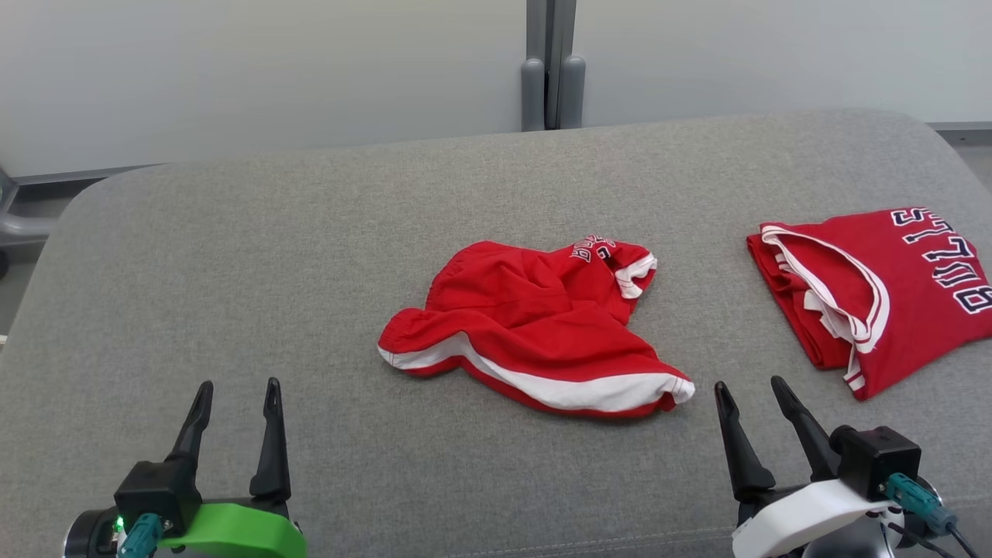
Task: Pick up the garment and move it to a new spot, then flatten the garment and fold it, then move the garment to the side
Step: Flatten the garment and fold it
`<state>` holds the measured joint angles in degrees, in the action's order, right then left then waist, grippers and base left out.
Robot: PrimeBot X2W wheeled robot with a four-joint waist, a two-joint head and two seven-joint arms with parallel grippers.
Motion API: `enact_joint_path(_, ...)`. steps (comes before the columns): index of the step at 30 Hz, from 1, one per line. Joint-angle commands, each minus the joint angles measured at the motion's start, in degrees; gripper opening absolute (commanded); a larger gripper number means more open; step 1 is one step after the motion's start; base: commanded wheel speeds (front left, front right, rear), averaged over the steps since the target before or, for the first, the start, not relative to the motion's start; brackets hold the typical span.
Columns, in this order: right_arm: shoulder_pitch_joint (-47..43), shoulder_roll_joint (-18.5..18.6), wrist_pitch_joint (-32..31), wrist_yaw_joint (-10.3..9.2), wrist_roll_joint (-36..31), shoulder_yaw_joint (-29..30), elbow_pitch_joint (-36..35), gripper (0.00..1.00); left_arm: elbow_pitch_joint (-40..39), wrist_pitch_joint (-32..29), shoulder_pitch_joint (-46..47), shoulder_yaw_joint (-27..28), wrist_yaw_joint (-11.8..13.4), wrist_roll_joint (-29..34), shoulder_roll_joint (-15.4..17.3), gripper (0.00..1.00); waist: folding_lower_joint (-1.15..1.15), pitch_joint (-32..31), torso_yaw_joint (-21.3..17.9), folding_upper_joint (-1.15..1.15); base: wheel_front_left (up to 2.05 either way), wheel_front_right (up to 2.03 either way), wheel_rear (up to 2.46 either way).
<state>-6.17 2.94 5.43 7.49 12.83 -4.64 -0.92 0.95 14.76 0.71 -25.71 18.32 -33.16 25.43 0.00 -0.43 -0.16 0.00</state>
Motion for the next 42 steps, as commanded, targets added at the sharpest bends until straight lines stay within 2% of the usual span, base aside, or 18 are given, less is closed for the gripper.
enact_joint_path(1,-0.2,0.1,-0.2,0.00,0.1,-0.1,-0.2,1.00,0.3,-0.5,1.0,-0.2,-0.7,-0.3,0.2,1.00,0.00,0.1,0.1,0.00,0.00,0.00,0.00)
enact_joint_path(5,-0.2,0.1,-1.9,0.00,0.9,-0.4,0.1,1.00,0.7,-3.1,2.7,-2.5,-3.8,-1.1,0.6,1.00,0.00,1.3,0.0,0.00,0.00,0.00,0.00)
enact_joint_path(12,2.0,0.7,-3.9,0.00,2.5,-1.7,1.1,1.00,5.7,-11.7,9.2,-7.0,-12.4,-4.6,0.2,1.00,0.00,6.0,-0.8,0.00,0.00,0.00,0.00)
enact_joint_path(17,4.1,1.3,-4.6,0.00,3.9,-2.9,2.2,1.00,10.6,-15.2,15.0,-8.1,-16.9,-6.4,-0.8,1.00,0.00,10.2,-1.1,0.00,0.00,0.00,0.00)
enact_joint_path(30,9.2,2.6,-3.9,0.00,5.8,-5.0,5.3,1.00,23.3,-15.9,25.8,-8.8,-23.4,-9.2,-4.5,1.00,0.00,16.1,-0.9,0.00,0.00,0.00,0.00)
enact_joint_path(39,11.9,2.8,-3.5,0.00,6.4,-6.8,6.1,1.00,28.8,-14.7,31.1,-11.1,-25.4,-9.9,-5.3,1.00,0.00,18.6,-1.2,0.00,0.00,0.00,0.00)
enact_joint_path(40,12.2,2.9,-3.2,0.00,6.3,-7.0,6.1,0.54,29.4,-14.8,31.6,-11.5,-25.5,-10.1,-5.4,0.80,0.00,18.8,-1.3,0.00,0.00,0.00,0.00)
enact_joint_path(41,12.5,3.0,-3.3,0.00,6.4,-7.1,6.2,0.36,29.9,-15.2,31.9,-12.2,-25.7,-10.4,-5.4,0.33,0.00,19.1,-1.4,0.00,0.00,0.00,0.00)
enact_joint_path(42,12.7,3.0,-3.1,0.00,6.4,-7.3,6.2,0.01,30.0,-14.7,32.2,-12.4,-25.7,-10.9,-5.4,0.00,0.00,19.2,-1.4,0.00,0.00,0.00,0.00)
